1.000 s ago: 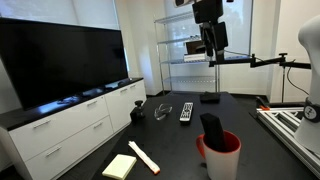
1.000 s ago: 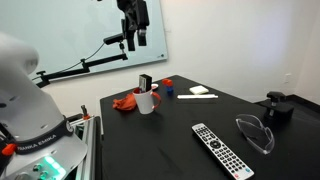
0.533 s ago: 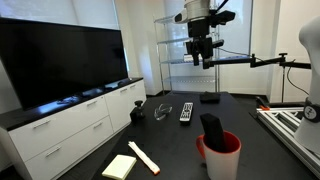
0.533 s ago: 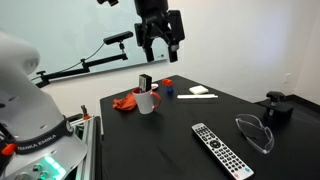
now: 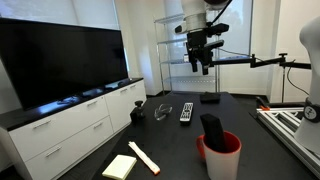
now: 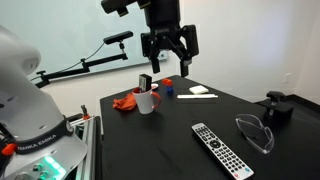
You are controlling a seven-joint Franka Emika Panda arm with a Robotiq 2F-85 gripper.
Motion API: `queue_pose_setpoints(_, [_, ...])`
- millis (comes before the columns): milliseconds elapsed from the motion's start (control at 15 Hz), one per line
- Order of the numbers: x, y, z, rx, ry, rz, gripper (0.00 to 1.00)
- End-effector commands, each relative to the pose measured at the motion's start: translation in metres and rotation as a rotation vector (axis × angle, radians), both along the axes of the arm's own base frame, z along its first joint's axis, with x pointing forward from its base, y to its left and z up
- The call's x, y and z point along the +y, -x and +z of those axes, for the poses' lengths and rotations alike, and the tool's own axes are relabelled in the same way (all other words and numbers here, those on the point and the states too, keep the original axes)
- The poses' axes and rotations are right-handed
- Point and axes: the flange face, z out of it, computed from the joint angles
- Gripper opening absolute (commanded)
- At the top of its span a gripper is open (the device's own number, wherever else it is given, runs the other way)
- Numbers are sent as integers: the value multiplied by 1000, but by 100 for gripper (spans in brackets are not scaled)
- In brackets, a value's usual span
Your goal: Move the remote control backwards.
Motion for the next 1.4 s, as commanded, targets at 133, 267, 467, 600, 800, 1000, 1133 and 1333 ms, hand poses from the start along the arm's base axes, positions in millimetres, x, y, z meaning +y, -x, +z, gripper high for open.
queue_pose_setpoints(133, [10,3,0,-10,-26,90,100])
queue_pose_setpoints(267, [24,4,-7,-15,13,208,100])
queue_pose_setpoints(467, [36,3,-13,-9,41,347,100])
queue_pose_setpoints(600, [34,5,-17,-3,62,434,100])
queue_pose_setpoints(800, [15,1,-25,-8,72,568,100])
queue_pose_setpoints(1000, [-28,2,-39,-46,60,685,100])
queue_pose_setpoints(1133, [-61,7,-57,-75,45,750,100])
queue_pose_setpoints(1333, [-87,14,-76,-118,-3,844,100])
